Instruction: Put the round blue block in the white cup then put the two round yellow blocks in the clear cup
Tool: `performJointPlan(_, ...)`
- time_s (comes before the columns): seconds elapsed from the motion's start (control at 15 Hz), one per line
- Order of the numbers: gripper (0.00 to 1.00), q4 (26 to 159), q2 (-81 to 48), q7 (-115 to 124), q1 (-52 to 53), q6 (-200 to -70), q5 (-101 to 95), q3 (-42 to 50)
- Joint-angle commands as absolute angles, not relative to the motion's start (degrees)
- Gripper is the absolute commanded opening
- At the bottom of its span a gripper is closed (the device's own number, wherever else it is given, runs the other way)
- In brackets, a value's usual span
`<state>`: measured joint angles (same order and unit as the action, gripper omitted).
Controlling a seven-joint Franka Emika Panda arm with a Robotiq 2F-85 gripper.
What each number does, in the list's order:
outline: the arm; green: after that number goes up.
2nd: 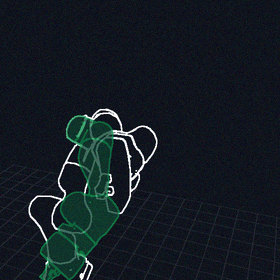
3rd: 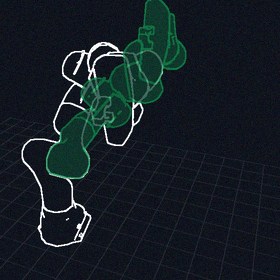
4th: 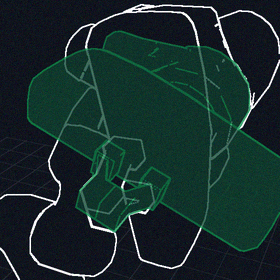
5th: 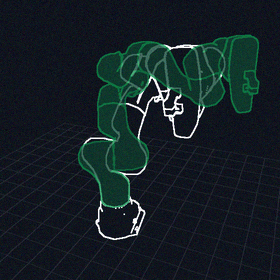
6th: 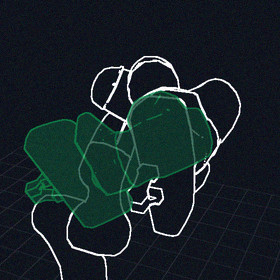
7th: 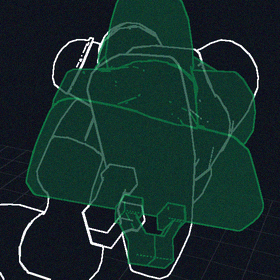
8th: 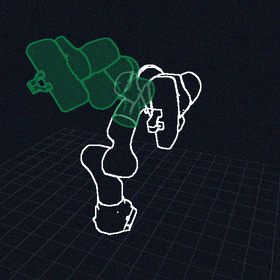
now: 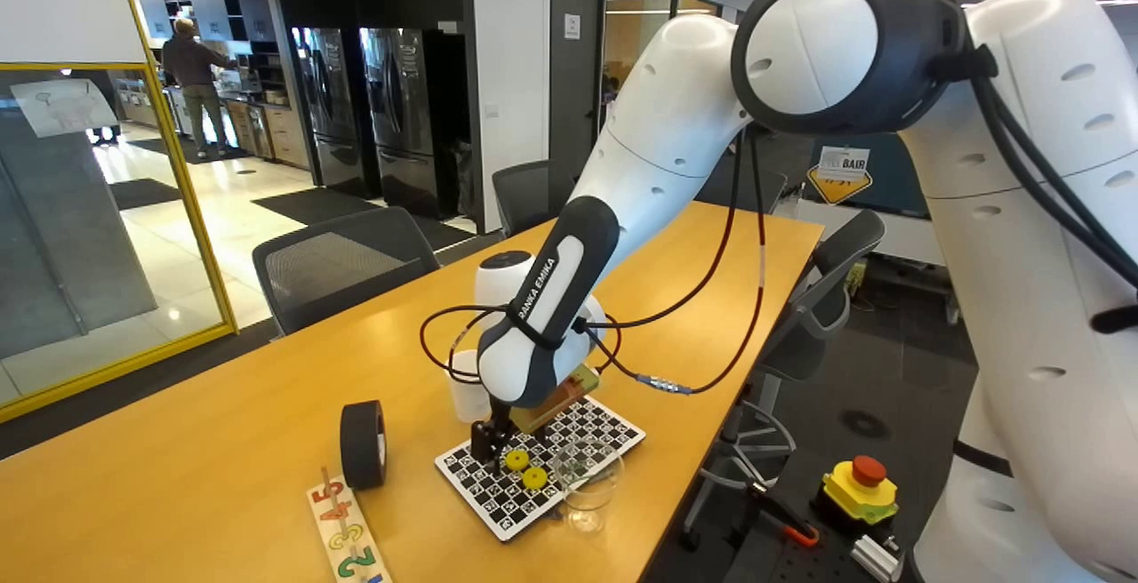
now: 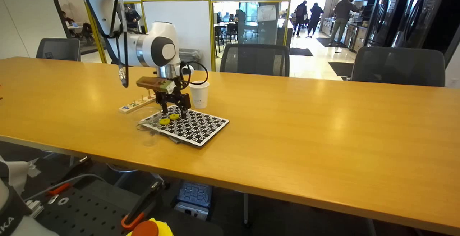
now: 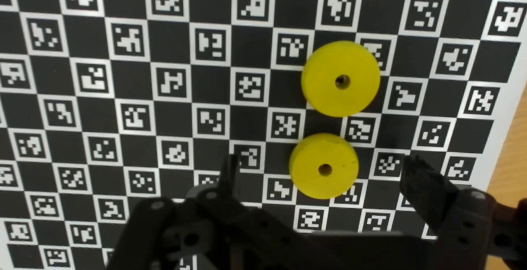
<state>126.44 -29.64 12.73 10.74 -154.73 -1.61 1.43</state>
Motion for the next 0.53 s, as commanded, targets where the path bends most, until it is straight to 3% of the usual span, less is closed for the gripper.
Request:
performJointPlan(0.0,1.00,125.6,-30.4,15.4,12.2,-156.3,-3.1,3.1)
performJointPlan(0.07,0.90,125.6,-30.5,15.1,12.1,-156.1,-3.0,3.1)
performJointPlan(0.13,0.73,125.6,-30.6,13.9,11.3,-156.0,-2.4,2.2)
performJointPlan(0.47,0.34,125.8,-30.1,14.0,11.1,-156.0,-1.9,1.9)
